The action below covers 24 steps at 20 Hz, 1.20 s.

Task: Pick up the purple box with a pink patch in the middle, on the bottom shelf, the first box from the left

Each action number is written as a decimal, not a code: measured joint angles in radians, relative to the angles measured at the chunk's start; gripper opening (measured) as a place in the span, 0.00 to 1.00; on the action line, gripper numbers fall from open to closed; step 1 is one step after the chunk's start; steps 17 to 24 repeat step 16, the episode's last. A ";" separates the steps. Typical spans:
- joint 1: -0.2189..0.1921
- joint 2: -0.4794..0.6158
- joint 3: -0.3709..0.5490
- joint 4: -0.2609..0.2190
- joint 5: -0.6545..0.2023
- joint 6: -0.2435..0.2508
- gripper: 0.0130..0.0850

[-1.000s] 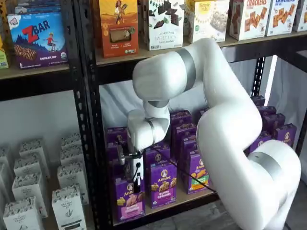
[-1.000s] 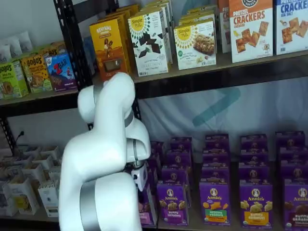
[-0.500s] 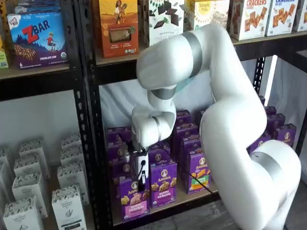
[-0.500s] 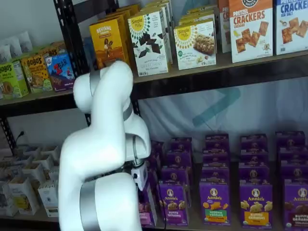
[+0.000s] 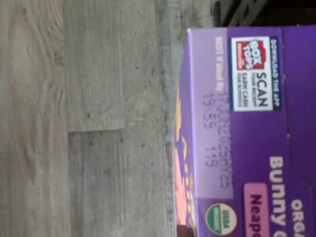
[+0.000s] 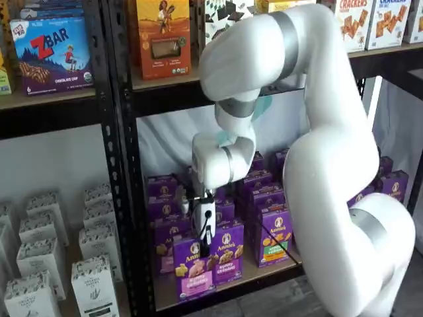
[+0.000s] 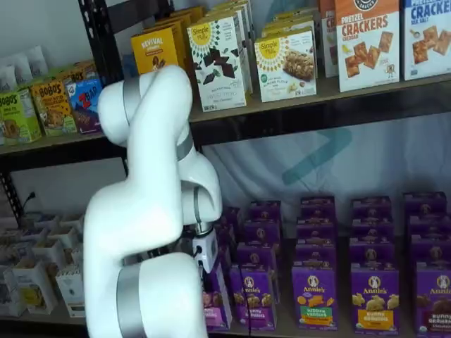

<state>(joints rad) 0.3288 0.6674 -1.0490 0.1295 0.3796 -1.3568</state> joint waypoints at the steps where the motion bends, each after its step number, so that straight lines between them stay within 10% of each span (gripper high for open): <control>1: -0.002 -0.016 0.013 0.009 0.005 -0.010 0.28; 15: -0.051 -0.320 0.247 0.061 0.121 -0.100 0.28; 24: -0.054 -0.333 0.258 0.064 0.128 -0.106 0.28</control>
